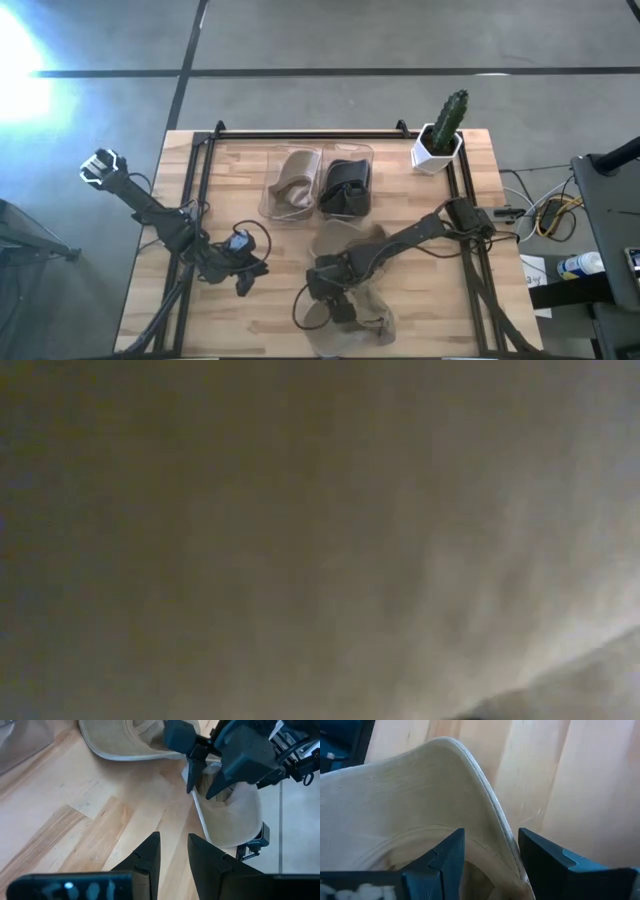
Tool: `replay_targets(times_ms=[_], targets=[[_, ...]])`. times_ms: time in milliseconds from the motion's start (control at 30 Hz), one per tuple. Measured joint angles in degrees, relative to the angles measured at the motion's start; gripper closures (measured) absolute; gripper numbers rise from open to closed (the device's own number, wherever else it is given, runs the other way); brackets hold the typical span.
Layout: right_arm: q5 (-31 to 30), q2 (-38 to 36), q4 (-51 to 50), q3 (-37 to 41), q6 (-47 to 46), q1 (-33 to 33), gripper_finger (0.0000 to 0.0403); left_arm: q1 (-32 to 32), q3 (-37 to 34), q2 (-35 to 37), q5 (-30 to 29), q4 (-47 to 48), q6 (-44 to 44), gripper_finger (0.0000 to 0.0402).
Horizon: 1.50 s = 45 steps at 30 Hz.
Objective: Pick & Place hat
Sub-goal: Put the bottom brown cap into the left transparent bin
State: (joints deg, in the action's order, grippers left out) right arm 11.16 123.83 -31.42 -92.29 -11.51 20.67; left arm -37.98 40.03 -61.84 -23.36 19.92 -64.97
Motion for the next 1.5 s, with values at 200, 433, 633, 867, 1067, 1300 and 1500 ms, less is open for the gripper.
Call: replay_targets(times_ms=[200, 433, 633, 867, 1067, 1300, 1500], targets=[[2.3, 0.0, 0.3, 1.6, -3.8, 0.0, 0.0223, 0.0, 0.0, 0.0, -0.6, 0.0, 0.0, 0.031], [-1.5, 0.0, 0.3, 2.0, -4.6, 0.0, 0.0218, 0.0, 0.0, 0.0, -0.6, 0.0, 0.0, 0.031], [5.7, 0.0, 0.3, 2.9, -9.8, -0.9, 0.0227, 0.0, 0.0, 0.0, -0.6, 0.0, 0.0, 0.031], [11.2, 0.0, 1.0, 2.9, -17.0, -2.4, 0.0327, 0.0, 0.0, 0.0, -0.6, 0.0, 0.0, 0.031], [11.2, -0.8, 1.1, 0.2, -21.4, -4.5, 0.0386, 0.0, 0.6, 0.0, -0.1, 0.0, 0.0, 0.031], [-4.7, -9.4, 1.8, -1.0, -33.7, -9.5, 0.0388, -1.9, 7.9, 1.9, 0.0, -0.2, 7.5, 0.031], [-26.4, -18.8, 3.9, -1.0, -42.6, -14.4, 0.0389, -2.5, 13.4, 4.0, -4.9, 0.1, 17.4, 0.031]])
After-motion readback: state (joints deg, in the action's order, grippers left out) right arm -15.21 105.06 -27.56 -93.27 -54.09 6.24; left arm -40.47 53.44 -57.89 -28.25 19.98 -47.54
